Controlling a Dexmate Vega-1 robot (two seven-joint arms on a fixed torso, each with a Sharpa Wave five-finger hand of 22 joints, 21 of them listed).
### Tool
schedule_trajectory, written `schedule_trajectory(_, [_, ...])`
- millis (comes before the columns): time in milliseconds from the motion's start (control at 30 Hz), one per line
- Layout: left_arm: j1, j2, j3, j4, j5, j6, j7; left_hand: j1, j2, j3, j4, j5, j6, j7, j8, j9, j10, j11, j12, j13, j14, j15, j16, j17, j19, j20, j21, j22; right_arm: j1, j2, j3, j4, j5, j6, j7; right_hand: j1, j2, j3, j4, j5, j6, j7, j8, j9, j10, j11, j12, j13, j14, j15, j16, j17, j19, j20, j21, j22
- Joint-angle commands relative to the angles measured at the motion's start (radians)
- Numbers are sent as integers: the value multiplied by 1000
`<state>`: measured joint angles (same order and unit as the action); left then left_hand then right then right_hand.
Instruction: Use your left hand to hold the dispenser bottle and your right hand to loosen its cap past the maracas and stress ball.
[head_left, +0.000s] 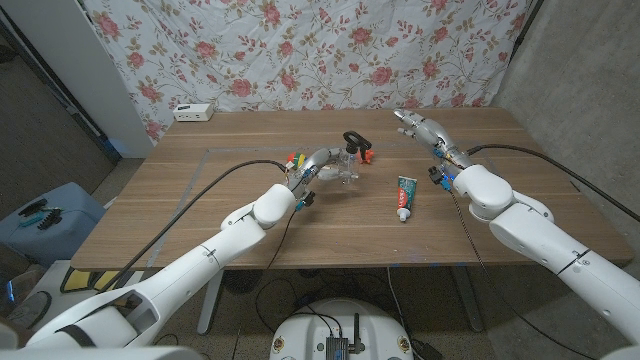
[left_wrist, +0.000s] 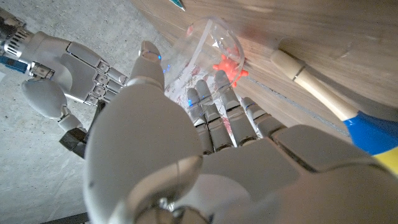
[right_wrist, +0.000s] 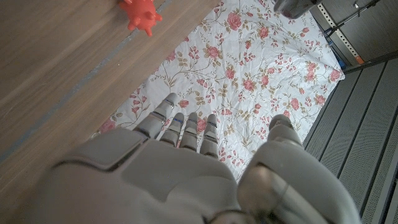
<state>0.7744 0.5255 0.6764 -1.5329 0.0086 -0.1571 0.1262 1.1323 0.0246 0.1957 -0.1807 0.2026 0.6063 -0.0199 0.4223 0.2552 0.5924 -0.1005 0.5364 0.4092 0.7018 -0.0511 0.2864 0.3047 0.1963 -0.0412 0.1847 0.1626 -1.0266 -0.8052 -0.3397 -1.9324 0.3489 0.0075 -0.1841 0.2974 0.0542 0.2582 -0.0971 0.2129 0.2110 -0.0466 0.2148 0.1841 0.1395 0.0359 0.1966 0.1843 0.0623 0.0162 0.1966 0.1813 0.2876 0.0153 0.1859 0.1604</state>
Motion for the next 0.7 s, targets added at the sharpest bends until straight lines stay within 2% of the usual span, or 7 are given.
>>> schedule_trajectory(33, [2,18,-2,-23,20,39,12,16,82,45,38,8,52,-13,11,0,36,-21,9,83,30,-102,3,7,10,-64,-2,1,-5,-37,-4,-91,-64,-91,-27,28,-3,10,-21,-4,10,3,4,2,8,11,4,1,12,3,4,2,3,20,2,6])
schedule_trajectory(200, [2,18,-1,-29,25,53,19,13,82,48,38,9,52,-13,13,-1,35,-20,10,86,32,-101,1,7,9,-64,-2,1,1,-65,-9,-142,-86,-172,-24,61,-18,20,-50,-3,12,3,0,3,6,22,2,2,12,29,2,3,-3,42,-1,6])
schedule_trajectory(300, [1,18,0,-27,25,50,18,13,82,50,38,10,56,-13,16,-2,34,-21,10,87,33,-100,-1,7,9,-65,-2,1,4,-79,-10,-162,-91,-200,-15,79,-29,24,-62,-3,18,-9,0,4,-1,25,-1,3,3,50,-3,3,-9,65,-2,6])
schedule_trajectory(333, [2,17,0,-30,25,58,20,14,81,50,37,10,56,-12,17,-2,37,-21,12,88,33,-100,-1,7,9,-66,-2,1,5,-82,-10,-169,-91,-213,-14,84,-32,26,-64,-3,19,-6,-1,5,-4,28,-2,3,-3,60,-4,4,-12,74,-3,7])
schedule_trajectory(467, [-1,16,4,-29,27,59,17,13,83,53,36,11,60,-12,20,-3,37,-22,13,90,36,-101,-2,9,9,-66,-2,1,7,-96,-14,-200,-107,-262,-20,96,-41,29,-69,-4,32,-2,1,6,-21,33,-8,4,-20,78,-9,5,-23,95,-5,7])
schedule_trajectory(567, [-6,12,7,-28,29,69,18,12,82,54,36,11,60,-13,21,-4,39,-21,14,91,38,-101,-3,9,9,-66,-3,1,6,-101,-15,-206,-111,-266,-18,102,-44,30,-70,-4,42,0,3,7,-28,42,-9,5,-26,82,-10,5,-26,106,-5,7])
schedule_trajectory(700, [-13,8,11,-21,31,67,17,10,84,57,37,12,61,-13,23,-5,39,-22,15,92,39,-101,-5,9,10,-67,-2,1,8,-112,-17,-225,-126,-286,-18,109,-47,34,-72,-3,57,3,8,8,-32,46,-9,5,-30,88,-10,6,-30,110,-5,7])
